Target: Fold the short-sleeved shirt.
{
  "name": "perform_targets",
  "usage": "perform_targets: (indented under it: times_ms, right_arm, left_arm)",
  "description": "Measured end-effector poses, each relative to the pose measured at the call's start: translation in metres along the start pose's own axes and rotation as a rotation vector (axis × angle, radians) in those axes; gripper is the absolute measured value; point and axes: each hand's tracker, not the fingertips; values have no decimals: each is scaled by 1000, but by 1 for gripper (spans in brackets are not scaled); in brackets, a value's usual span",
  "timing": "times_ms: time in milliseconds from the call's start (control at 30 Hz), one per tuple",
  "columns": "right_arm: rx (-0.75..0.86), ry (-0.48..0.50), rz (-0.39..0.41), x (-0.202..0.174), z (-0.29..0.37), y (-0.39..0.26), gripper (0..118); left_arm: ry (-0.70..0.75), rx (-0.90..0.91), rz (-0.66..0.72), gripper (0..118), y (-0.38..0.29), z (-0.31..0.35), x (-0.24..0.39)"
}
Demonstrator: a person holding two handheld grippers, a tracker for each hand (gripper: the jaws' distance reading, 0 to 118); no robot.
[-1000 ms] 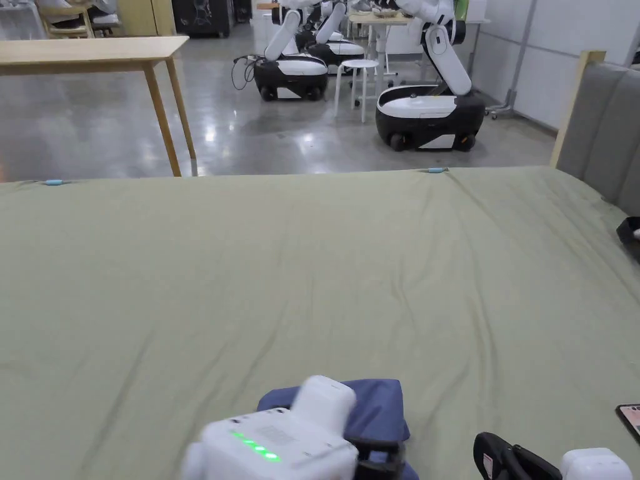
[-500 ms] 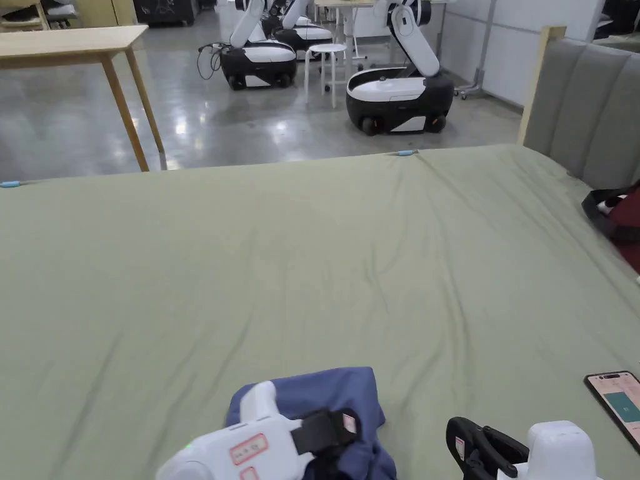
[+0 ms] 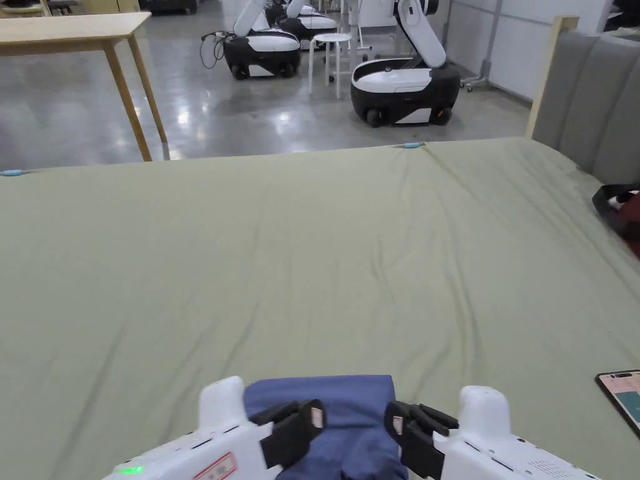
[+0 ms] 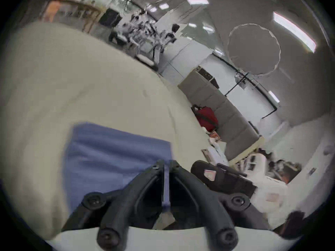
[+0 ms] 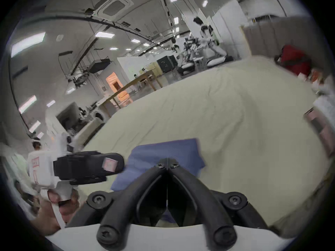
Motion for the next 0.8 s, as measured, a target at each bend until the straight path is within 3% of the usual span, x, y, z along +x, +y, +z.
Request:
perform_targets:
  times_ms: [33, 67, 133, 167, 200, 300, 433, 500, 533, 567, 600, 667, 733, 800]
  right_arm:
    - [-39, 56, -34, 4, -13, -5, 0]
    - [-89, 84, -46, 7, -25, -11, 0]
    - [-154, 93, -73, 15, -39, -24, 1]
    - [-191, 59, -84, 22, -43, -30, 0]
    - [-204, 15, -87, 27, -44, -33, 1]
    - [-159, 69, -211, 44, -33, -34, 1]
    - [-170, 46, -144, 39, -32, -29, 1]
    - [-170, 42, -124, 37, -31, -28, 1]
    - [-168, 40, -124, 36, -31, -29, 1]
    - [-167, 38, -124, 36, -31, -29, 1]
    - [-166, 37, -126, 35, -31, -29, 1]
    - [-159, 33, -129, 34, -28, -28, 1]
    - [-158, 33, -122, 29, -25, -26, 1]
    - [-142, 27, -83, 20, -20, -24, 1]
  left_arm:
    - [43, 23, -15, 7, 2, 13, -11]
    - [69, 27, -4, 24, 2, 24, -23]
    - [78, 19, 71, 92, 1, 39, -51]
    - [70, -1, 103, 114, -1, 44, -64]
    - [52, -3, 128, 115, -3, 48, -73]
    - [-27, -37, 252, 115, -11, 44, -102]
    - [-259, -133, 516, 115, -32, -7, -132]
    - [-394, -84, 535, 112, -37, -29, -132]
    - [-377, -79, 542, 99, -35, -38, -129]
    - [-346, -86, 544, 49, -34, -45, -127]
    - [-319, -82, 559, 49, -32, -50, -125]
    - [-76, -147, 536, 22, -36, -62, -124]
    - [-134, -108, 524, 21, -31, -52, -118]
    - [-33, -89, 384, 21, -20, -36, -107]
